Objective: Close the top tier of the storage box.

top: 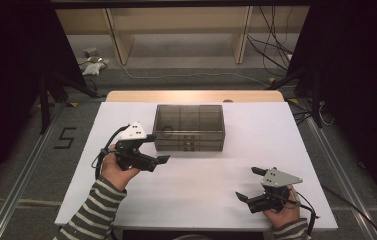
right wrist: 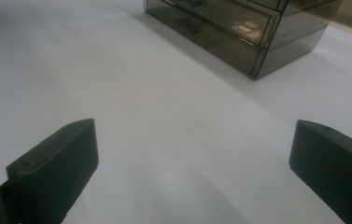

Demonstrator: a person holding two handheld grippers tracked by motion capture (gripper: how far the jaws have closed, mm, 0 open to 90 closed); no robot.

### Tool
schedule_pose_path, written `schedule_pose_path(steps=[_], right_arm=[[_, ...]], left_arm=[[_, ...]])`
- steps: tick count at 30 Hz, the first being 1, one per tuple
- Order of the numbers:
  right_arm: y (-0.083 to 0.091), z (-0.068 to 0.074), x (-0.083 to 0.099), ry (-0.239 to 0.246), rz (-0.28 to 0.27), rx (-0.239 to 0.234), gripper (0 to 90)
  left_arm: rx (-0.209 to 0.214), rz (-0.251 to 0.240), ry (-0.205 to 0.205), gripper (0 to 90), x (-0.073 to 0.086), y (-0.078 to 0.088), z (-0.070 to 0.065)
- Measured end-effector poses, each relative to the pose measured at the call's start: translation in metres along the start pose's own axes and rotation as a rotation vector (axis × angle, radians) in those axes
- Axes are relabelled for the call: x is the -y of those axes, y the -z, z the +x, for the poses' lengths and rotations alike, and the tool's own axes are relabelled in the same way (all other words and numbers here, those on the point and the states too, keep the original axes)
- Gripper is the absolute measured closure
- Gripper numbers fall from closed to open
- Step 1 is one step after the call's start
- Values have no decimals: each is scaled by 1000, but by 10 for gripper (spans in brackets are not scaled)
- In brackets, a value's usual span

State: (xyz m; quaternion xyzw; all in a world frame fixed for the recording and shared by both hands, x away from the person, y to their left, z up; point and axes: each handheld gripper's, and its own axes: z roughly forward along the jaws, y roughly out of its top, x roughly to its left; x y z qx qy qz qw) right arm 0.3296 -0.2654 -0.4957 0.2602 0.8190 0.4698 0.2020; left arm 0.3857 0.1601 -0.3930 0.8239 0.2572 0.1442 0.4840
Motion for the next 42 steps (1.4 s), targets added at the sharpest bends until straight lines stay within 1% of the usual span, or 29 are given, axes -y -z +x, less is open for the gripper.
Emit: schedule_pose_path(steps=[1, 3, 4, 6, 8, 12, 15, 16, 18, 20, 22, 26, 29, 33, 35, 36, 37, 41, 42], right_arm=[[0, 0, 0, -1, 2, 0, 23], [0, 0, 0, 0, 1, 0, 23], [0, 0, 0, 0, 1, 0, 23], [0, 0, 0, -1, 2, 2, 23], [0, 0, 0, -3, 3, 1, 23], [0, 0, 0, -2, 8, 0, 23], [0, 0, 0, -2, 8, 0, 23], [0, 0, 0, -2, 7, 0, 23], [0, 0, 0, -2, 7, 1, 23], [0, 0, 0, 1, 7, 1, 23], [0, 0, 0, 1, 7, 1, 23], [0, 0, 0, -1, 1, 3, 22], [0, 0, 0, 2, 2, 2, 22], [0, 0, 0, -1, 2, 3, 22], [0, 0, 0, -1, 3, 3, 22], [0, 0, 0, -1, 2, 3, 22], [0, 0, 0, -1, 2, 3, 22], [0, 0, 0, -2, 3, 3, 22], [0, 0, 0, -2, 2, 2, 22]], left_arm=[[-8, -7, 11, 108, 4, 3, 1], [-6, -23, 30, 77, 11, 8, 4], [-6, -44, 43, 69, 17, 11, 5], [-15, -80, 47, 58, 26, 15, 5], [-24, -100, 44, 55, 35, 18, 4], [-28, -143, 56, 15, 53, 20, 3], [-45, -158, 52, 0, 62, 22, 2], [-46, -170, 52, 0, 65, 22, 2], [-40, -195, 64, 0, 72, 23, 1], [-41, -202, 70, 0, 79, 23, 1], [-50, -199, 67, 0, 85, 23, 1], [-67, -201, 53, 0, 96, 23, -1], [-57, -220, 66, 0, 105, 23, -1], [-85, -229, 62, 0, 117, 22, -1], [-103, -222, 59, 0, 120, 22, -1], [-106, -206, 66, 0, 122, 21, 0], [-106, -197, 69, 0, 124, 22, 1], [-99, -212, 83, 2, 135, 23, 3], [-96, -208, 86, 2, 137, 23, 3]])
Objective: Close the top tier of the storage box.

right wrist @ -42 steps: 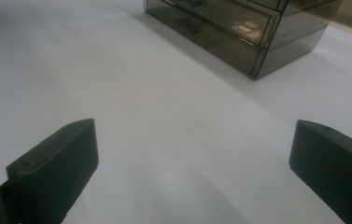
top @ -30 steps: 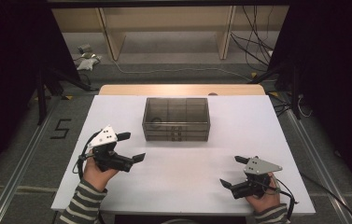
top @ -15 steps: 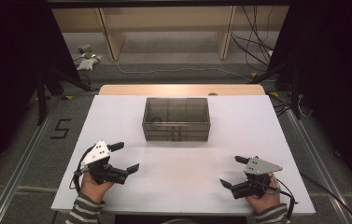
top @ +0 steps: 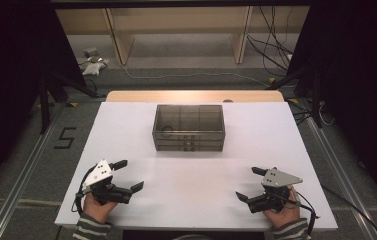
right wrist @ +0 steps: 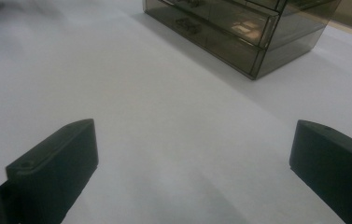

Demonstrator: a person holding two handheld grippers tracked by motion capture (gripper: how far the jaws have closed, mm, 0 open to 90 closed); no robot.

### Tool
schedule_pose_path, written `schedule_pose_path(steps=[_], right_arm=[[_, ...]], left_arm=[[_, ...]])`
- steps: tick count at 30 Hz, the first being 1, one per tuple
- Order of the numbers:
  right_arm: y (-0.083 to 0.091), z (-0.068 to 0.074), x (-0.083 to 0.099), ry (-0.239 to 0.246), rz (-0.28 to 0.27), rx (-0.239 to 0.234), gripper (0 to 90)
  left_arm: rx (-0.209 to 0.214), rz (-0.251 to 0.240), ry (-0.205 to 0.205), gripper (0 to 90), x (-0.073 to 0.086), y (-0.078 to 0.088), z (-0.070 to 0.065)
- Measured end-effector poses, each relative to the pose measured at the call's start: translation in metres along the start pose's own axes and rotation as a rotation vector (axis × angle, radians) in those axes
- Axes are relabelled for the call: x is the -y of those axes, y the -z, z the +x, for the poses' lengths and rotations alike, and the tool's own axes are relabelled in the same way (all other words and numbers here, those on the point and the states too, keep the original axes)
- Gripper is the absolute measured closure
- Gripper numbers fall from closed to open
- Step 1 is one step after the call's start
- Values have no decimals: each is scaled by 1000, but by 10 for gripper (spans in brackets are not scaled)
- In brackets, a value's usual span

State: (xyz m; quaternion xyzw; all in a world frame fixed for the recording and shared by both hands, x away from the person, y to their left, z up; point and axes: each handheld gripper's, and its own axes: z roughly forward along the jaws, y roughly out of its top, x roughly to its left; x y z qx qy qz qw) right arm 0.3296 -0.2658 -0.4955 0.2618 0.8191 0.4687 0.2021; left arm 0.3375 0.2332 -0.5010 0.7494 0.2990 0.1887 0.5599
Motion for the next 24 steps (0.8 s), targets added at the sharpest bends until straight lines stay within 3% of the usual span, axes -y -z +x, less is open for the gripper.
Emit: schedule_pose_path(steps=[8, 15, 23, 24], right_arm=[[0, 0, 0, -1, -1, -5, 20], [1, 0, 0, 2, -6, -7, 19], [1, 0, 0, 2, -11, -10, 18], [1, 0, 0, 3, -12, -9, 18]], left_arm=[[-25, -29, 9, 4, 11, 4, 4], [-61, -7, -45, 0, 11, -2, -1], [-39, -4, -19, 0, 10, -2, -2], [-31, -9, -1, 0, 10, -2, -2]])
